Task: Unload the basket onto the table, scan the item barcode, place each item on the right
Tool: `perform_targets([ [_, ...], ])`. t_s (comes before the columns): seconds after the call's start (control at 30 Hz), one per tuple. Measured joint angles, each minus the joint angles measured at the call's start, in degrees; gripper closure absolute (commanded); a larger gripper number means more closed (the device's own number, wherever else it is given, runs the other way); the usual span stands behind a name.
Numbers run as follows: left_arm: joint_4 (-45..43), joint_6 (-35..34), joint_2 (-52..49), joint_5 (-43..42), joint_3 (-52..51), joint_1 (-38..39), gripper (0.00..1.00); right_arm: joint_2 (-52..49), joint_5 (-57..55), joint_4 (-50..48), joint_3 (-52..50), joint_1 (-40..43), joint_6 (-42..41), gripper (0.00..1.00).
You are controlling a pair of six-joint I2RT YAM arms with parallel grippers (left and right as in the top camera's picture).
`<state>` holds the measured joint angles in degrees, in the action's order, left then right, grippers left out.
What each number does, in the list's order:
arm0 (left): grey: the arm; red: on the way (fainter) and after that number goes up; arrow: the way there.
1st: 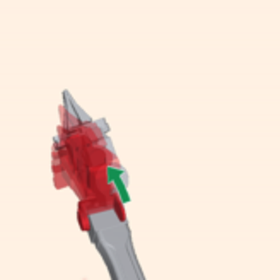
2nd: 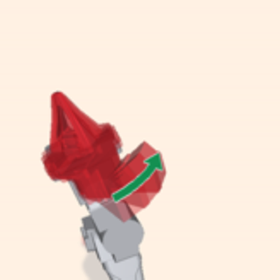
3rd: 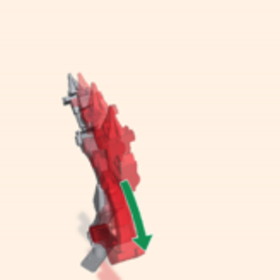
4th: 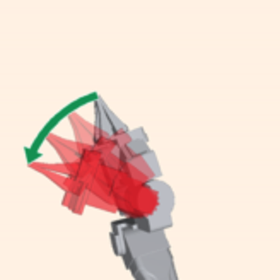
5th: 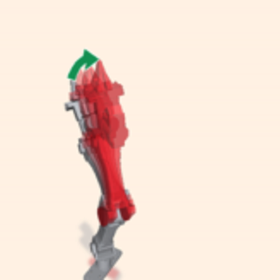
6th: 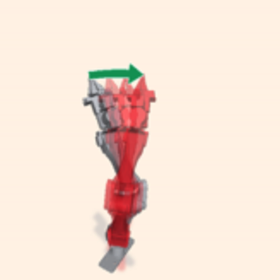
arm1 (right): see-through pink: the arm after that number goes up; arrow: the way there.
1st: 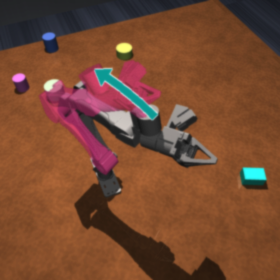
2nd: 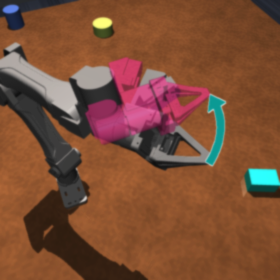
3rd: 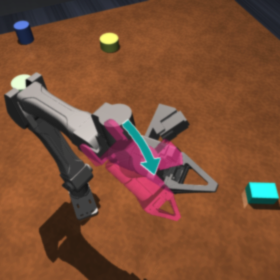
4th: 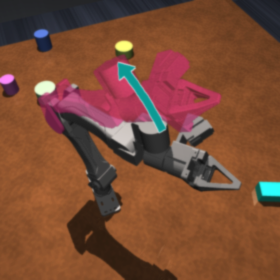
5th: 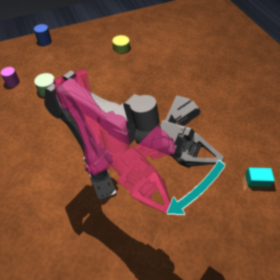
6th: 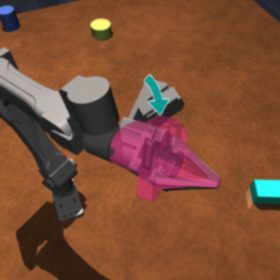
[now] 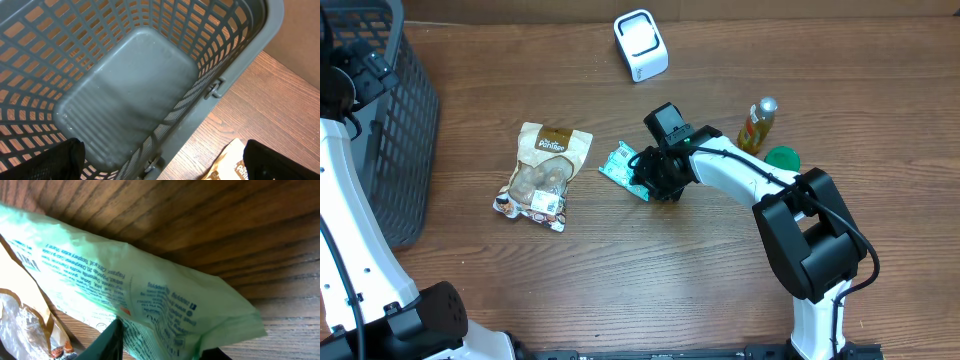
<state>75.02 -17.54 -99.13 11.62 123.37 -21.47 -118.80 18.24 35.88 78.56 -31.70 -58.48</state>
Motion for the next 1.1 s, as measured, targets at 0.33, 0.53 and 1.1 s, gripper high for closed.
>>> perform_targets([
  [0.33, 0.00, 0.00, 0.00, 0.00, 0.00, 0.00, 0.00, 0.07, 5.97, 0.66, -0.04, 2.23, 5.44, 0.45],
  [0.53, 0.00, 0.00, 0.00, 0.00, 0.00, 0.00, 0.01, 0.07, 6.82, 0.96, -0.22, 5.05, 7.10, 0.47],
  [1.1, 0.00, 0.00, 0.00, 0.00, 0.00, 0.00, 0.00, 0.07, 2.54, -0.09, -0.26, 3.80, 7.78, 0.75],
])
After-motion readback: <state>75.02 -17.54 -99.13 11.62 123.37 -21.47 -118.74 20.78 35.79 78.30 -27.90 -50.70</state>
